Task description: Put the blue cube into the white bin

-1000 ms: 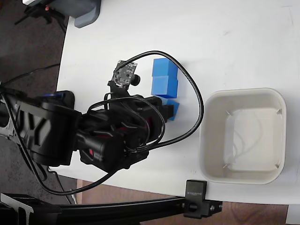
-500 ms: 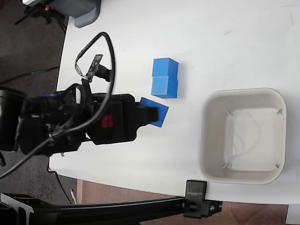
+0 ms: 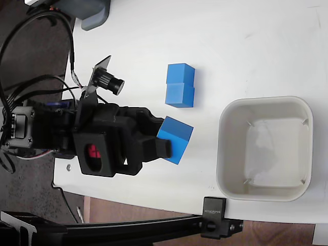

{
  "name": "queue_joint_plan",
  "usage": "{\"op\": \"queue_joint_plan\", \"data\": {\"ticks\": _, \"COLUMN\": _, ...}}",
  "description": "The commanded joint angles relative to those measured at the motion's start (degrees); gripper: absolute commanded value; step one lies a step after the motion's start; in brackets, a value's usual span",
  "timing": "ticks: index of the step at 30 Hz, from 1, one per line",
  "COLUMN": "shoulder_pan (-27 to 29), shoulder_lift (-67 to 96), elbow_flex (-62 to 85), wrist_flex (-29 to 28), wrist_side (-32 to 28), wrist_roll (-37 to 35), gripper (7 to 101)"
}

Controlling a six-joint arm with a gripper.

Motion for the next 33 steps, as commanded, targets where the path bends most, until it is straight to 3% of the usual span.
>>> {"op": "queue_joint_plan", "data": {"ticks": 1, "shoulder_pan": -0.44, "shoulder_lift": -0.97, "elbow_flex": -0.53, "wrist_flex": -7.56, "wrist_side": 1.85, "wrist_roll": 0.62, "gripper": 38.7}}
{"op": "queue_joint_plan", "data": {"ticks": 11, "shoulder_pan": 0.44, "shoulder_lift": -12.66, "elbow_flex": -3.69, "wrist_flex": -18.72, "wrist_side": 1.05, "wrist_roll": 4.04, "gripper": 39.0}}
{"op": "queue_joint_plan", "data": {"ticks": 18, "shoulder_pan": -1.85, "shoulder_lift": -17.23, "elbow_flex": -6.94, "wrist_flex": -23.55, "wrist_side": 4.57, "wrist_roll": 8.96, "gripper": 38.7}}
{"op": "queue_joint_plan", "data": {"ticks": 25, "shoulder_pan": -4.92, "shoulder_lift": -23.91, "elbow_flex": -11.16, "wrist_flex": -31.82, "wrist_side": 7.82, "wrist_roll": 15.47, "gripper": 36.0}}
{"op": "queue_joint_plan", "data": {"ticks": 27, "shoulder_pan": -5.71, "shoulder_lift": -24.7, "elbow_flex": -13.1, "wrist_flex": -31.2, "wrist_side": 8.35, "wrist_roll": 17.31, "gripper": 41.1}}
{"op": "queue_joint_plan", "data": {"ticks": 28, "shoulder_pan": -6.06, "shoulder_lift": -24.87, "elbow_flex": -14.15, "wrist_flex": -30.15, "wrist_side": 8.7, "wrist_roll": 17.84, "gripper": 49.2}}
{"op": "queue_joint_plan", "data": {"ticks": 30, "shoulder_pan": -6.42, "shoulder_lift": -25.4, "elbow_flex": -15.12, "wrist_flex": -29.97, "wrist_side": 9.05, "wrist_roll": 18.9, "gripper": 50.3}}
{"op": "queue_joint_plan", "data": {"ticks": 33, "shoulder_pan": -6.33, "shoulder_lift": -27.33, "elbow_flex": -15.47, "wrist_flex": -33.66, "wrist_side": 8.96, "wrist_roll": 23.12, "gripper": 58.1}}
